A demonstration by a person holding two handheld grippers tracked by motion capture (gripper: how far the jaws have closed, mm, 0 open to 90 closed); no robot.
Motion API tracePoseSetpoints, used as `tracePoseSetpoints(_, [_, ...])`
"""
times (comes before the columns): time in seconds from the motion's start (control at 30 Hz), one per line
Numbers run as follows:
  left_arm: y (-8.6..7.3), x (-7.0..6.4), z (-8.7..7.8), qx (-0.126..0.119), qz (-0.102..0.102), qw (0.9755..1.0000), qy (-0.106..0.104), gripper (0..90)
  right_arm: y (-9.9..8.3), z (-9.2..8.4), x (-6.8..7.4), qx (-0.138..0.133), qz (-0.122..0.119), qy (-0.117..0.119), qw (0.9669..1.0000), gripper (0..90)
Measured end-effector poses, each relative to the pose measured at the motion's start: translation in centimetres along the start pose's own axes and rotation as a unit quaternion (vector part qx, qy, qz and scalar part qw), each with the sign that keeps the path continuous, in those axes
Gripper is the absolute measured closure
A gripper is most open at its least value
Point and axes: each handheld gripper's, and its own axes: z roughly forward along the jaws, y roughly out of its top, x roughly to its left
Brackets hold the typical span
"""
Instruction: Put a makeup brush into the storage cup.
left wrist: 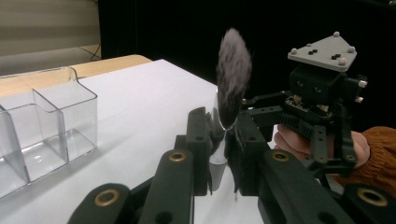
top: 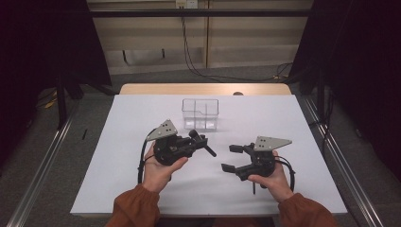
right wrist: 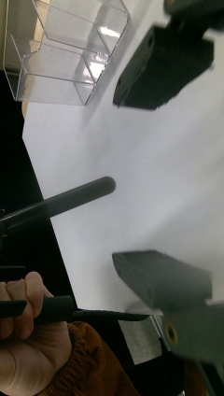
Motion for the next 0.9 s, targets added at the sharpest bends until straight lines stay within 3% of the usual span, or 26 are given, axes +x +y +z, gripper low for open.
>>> tracePoseSetpoints(0.23, [0.4, 0.6, -1.3, -0.004, 0.0, 0.9999, 0.009, 79.4, 0.0, -0.7, 0.0, -0.013, 0.006, -0.02, 0.9997, 0.6])
tracePoseSetpoints(0.57, [1.0, 1.3, -2.5, -0.001, 0.009, 0.9998, 0.015, 79.5, -0.4, -1.2, -0.4, -0.018, 0.018, -0.037, 0.999, 1.6])
tracePoseSetpoints(0.73, [1.0, 1.5, -2.4, 0.014, 0.011, 0.9997, 0.015, 79.5, -0.6, -0.9, -0.4, -0.016, 0.018, -0.033, 0.9992, 1.5])
tracePoseSetpoints(0.9, [1.1, 1.5, -2.1, 0.054, 0.022, 0.9982, 0.014, 79.4, -0.7, -0.5, -0.3, -0.012, 0.017, -0.041, 0.9989, 2.5])
